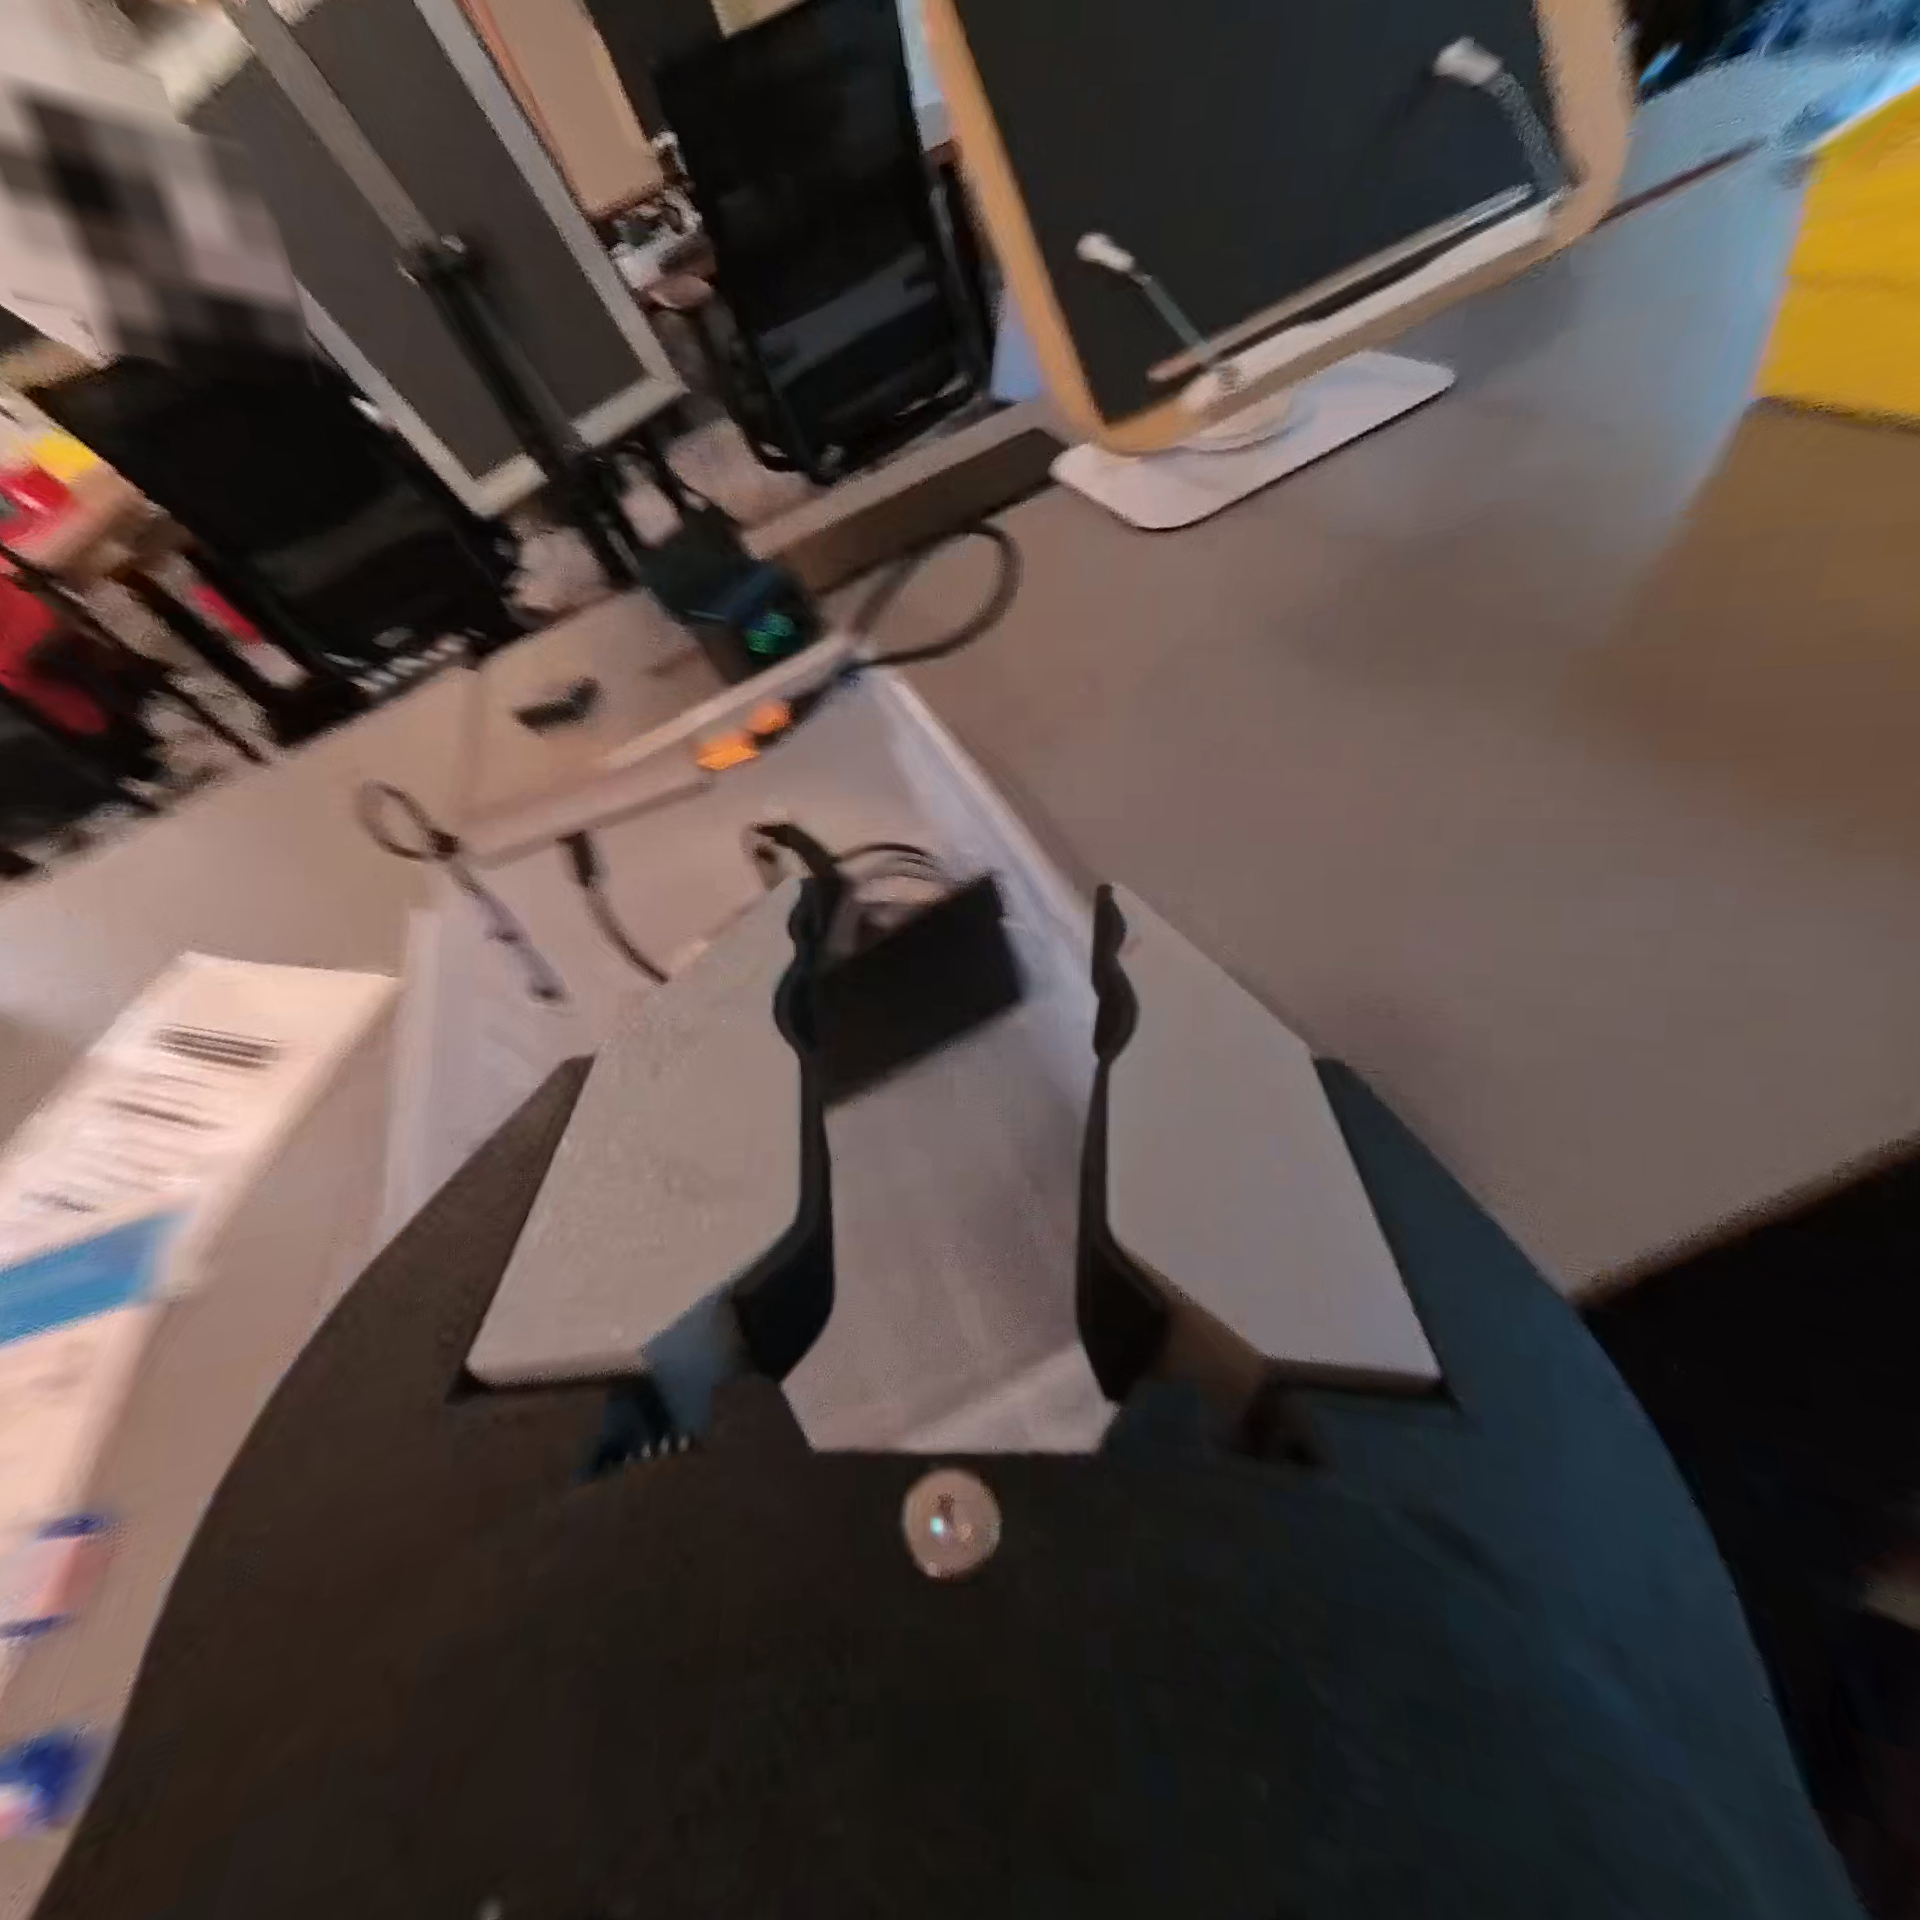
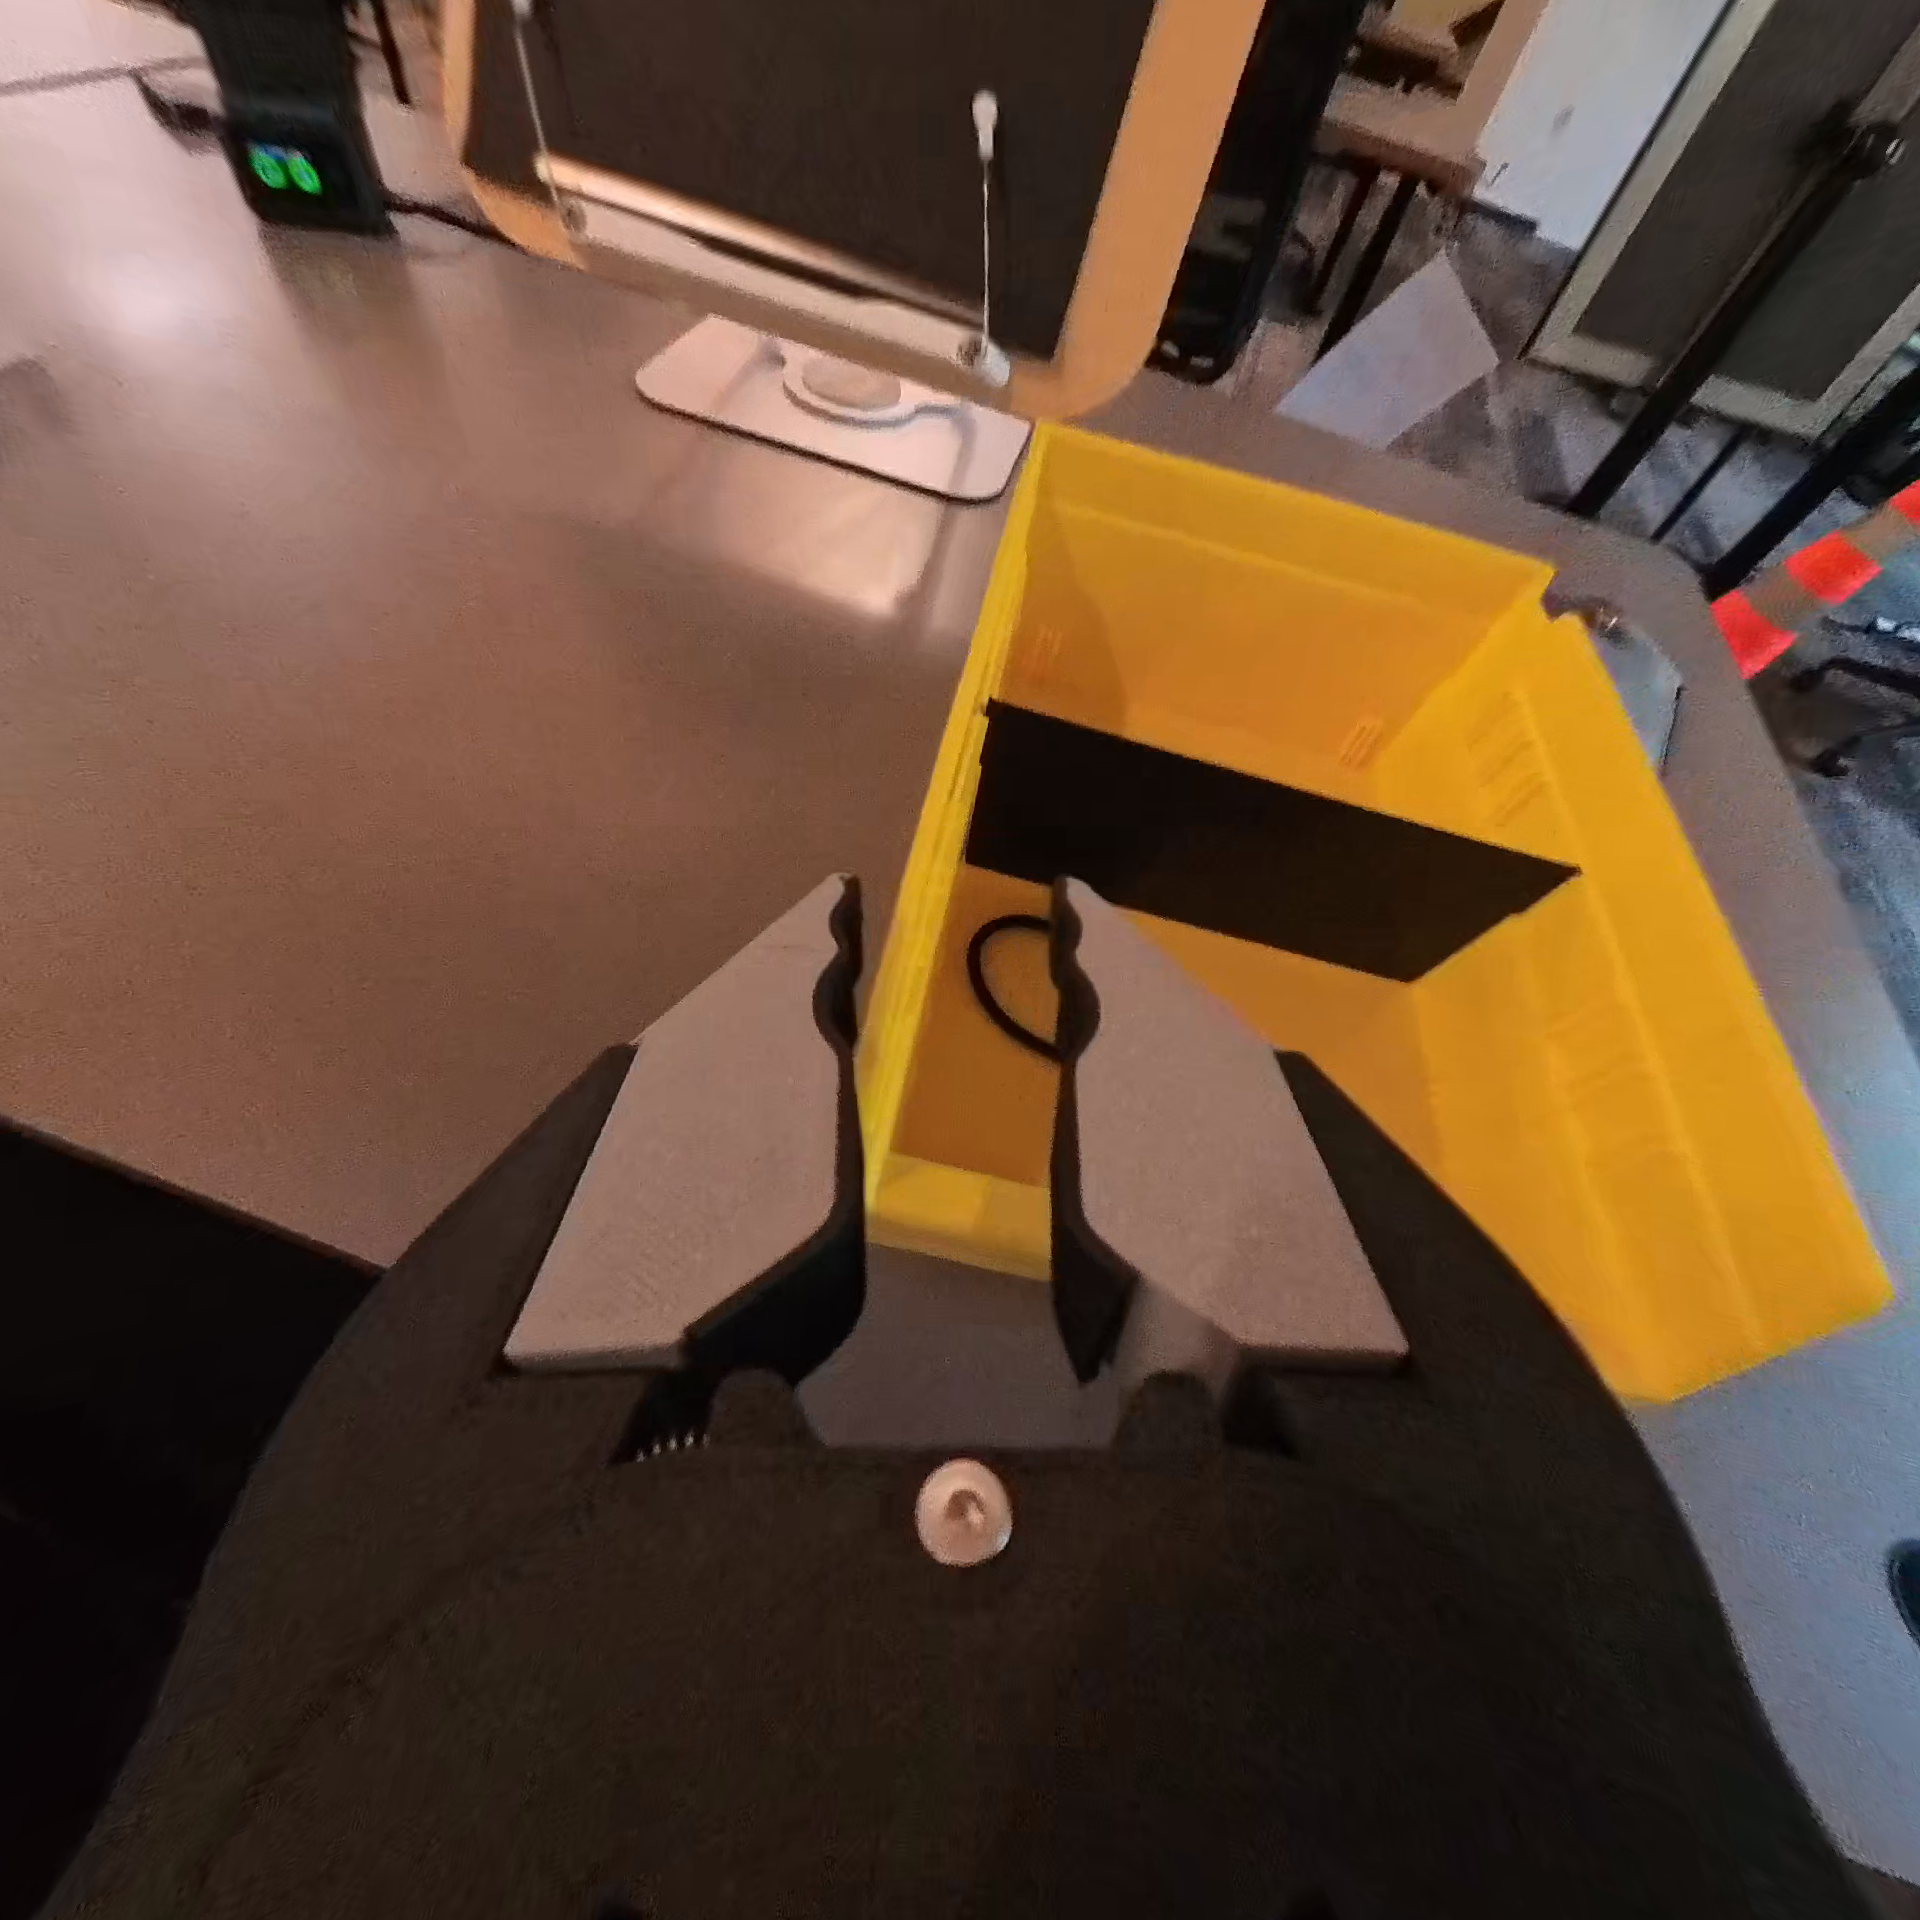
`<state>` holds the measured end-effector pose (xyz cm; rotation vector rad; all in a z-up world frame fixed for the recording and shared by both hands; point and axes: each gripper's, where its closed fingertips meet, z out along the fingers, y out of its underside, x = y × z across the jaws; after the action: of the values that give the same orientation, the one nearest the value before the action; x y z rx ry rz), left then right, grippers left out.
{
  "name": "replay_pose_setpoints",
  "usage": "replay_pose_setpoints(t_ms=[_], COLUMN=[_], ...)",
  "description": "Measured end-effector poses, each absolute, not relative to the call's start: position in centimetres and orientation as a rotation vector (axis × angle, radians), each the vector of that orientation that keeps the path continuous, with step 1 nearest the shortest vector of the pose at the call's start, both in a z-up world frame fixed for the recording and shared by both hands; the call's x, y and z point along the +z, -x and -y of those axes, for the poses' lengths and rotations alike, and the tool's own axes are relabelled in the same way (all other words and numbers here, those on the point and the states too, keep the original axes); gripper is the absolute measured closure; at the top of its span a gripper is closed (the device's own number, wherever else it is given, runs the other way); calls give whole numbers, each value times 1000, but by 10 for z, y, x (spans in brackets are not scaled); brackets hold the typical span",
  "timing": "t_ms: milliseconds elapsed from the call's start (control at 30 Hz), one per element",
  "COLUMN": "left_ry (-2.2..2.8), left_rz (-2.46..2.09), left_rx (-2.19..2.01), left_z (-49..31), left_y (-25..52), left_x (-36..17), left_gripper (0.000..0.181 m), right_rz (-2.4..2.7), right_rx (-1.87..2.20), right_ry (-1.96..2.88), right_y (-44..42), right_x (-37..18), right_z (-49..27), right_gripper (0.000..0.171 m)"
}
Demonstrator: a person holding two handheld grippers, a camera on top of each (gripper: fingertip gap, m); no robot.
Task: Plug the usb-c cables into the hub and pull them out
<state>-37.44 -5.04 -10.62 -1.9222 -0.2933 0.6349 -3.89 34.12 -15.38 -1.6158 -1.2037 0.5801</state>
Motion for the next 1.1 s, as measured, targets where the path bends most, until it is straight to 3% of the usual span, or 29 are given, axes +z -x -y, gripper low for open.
replay_pose_setpoints(t_ms=[67, 167, 300, 467, 600, 733, 1000, 1100], left_ry=[2001, 2303, 2502, 2537, 2455, 2241, 1684, 1611], left_rz=[244, 86, -184, -440, -530, -450, -105, -129], left_rx=[802, 874, 1025, 1024, 1328, 1535, 1793, 1730], left_z=[53, 35, 11, -10, -11, -12, 5, -11], left_y=[418, 485, 560, 589, 604, 605, 573, 528], left_x=[-90, -115, -152, -186, -181, -122, 121, 176], left_gripper=[130, 117, 129, 144, 156, 162, 162, 162], right_rz=[1203, 1264, 1336, 1416, 1462, 1554, 1646, 1652], right_rx=[617, 712, 766, 784, 834, 888, 955, 996], right_ry=[1575, 1534, 1474, 1499, 1500, 1455, 1360, 1334], right_y=[38, 51, 74, 93, 110, 131, 148, 147], right_x=[-137, -124, -125, -145, -154, -160, -160, -153], right_z=[-332, -310, -289, -282, -276, -255, -215, -204], right_gripper=[132, 122, 121, 119, 120, 120, 121, 121])
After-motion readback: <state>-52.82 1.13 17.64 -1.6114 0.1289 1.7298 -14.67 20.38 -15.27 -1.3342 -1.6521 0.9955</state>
